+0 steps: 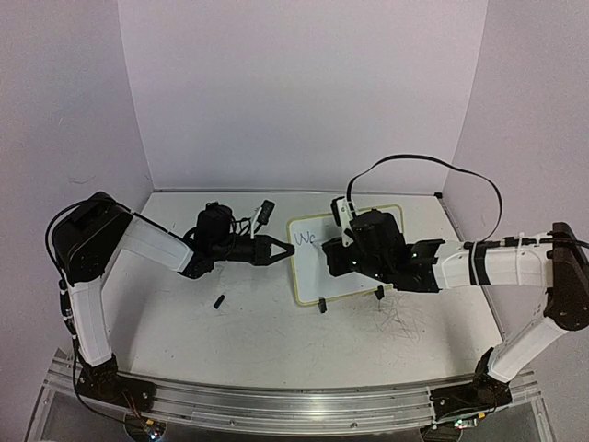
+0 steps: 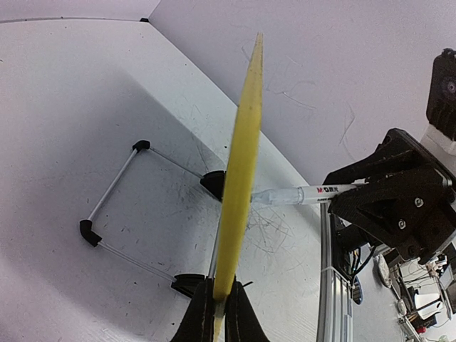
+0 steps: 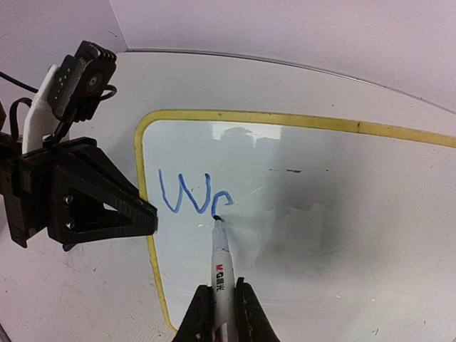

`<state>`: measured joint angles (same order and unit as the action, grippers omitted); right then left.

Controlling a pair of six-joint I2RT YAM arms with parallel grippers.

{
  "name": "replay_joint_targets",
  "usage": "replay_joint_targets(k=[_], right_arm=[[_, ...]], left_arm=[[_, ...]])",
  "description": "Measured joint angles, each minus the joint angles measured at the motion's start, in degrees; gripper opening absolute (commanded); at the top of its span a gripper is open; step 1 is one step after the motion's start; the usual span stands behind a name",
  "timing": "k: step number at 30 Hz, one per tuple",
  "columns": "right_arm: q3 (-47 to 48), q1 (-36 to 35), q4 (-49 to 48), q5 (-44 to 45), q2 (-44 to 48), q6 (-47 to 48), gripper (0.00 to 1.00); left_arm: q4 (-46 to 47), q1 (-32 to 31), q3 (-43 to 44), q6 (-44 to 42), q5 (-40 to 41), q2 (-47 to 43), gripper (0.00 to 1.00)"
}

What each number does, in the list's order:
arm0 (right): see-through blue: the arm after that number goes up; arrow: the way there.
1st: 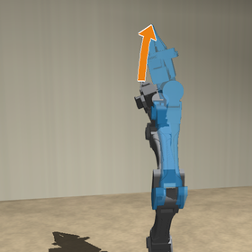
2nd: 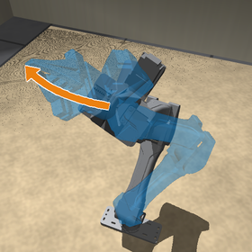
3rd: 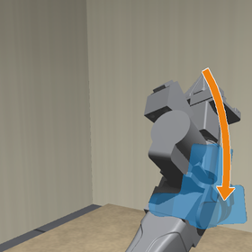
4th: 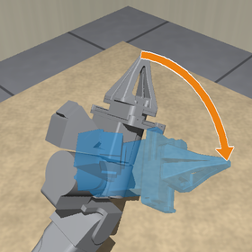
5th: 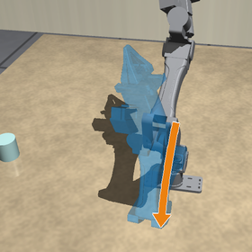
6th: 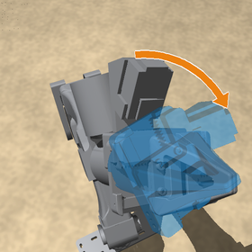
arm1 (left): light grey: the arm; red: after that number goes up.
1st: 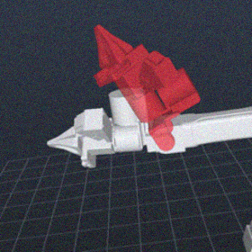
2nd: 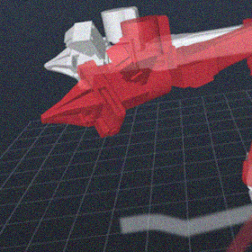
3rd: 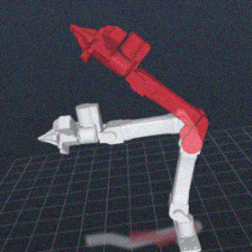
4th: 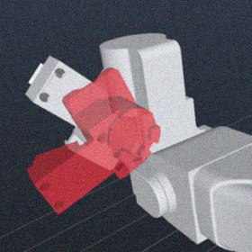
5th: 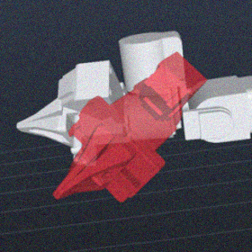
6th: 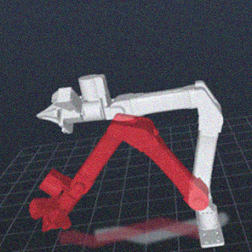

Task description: Write a sentence on the whiteboard

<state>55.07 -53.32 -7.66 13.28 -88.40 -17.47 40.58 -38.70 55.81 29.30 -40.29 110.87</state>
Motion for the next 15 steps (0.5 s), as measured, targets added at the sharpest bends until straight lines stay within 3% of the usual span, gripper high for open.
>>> replay_joint_targets(k=[15], right_arm=[[0.0, -0.1, 0.0, 2.4, 0.4, -0.2, 0.00]], left_arm=[[0.0, 0.0, 0.0, -0.4, 0.0, 0.0, 0.00]])
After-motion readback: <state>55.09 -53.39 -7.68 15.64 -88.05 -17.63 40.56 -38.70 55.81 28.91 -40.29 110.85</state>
